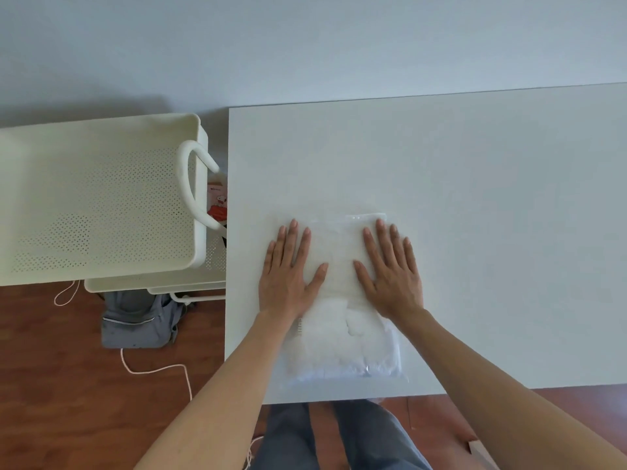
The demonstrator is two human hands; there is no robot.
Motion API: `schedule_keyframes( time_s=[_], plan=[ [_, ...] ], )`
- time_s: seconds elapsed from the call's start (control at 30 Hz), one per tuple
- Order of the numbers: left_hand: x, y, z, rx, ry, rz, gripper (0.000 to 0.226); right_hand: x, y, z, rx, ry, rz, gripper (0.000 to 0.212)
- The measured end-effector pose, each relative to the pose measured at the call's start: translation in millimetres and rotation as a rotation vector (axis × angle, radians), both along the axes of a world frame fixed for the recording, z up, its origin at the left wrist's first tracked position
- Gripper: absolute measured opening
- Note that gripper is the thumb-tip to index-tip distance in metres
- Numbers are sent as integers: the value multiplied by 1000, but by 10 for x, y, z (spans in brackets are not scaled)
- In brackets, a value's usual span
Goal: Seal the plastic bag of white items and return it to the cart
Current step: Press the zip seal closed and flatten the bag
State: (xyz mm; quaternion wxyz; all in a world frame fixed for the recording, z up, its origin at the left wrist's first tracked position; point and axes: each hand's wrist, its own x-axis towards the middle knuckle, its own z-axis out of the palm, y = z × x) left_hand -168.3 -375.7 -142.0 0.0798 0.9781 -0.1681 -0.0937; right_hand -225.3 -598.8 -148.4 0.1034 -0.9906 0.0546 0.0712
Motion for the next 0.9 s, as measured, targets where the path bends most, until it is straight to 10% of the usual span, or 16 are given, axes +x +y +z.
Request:
schedule_keyframes(
  time_s=[0.9],
  plan=[
    [-1287, 87, 511, -313, 394, 369, 72, -1207, 276, 526, 334, 189, -194, 80]
  ],
)
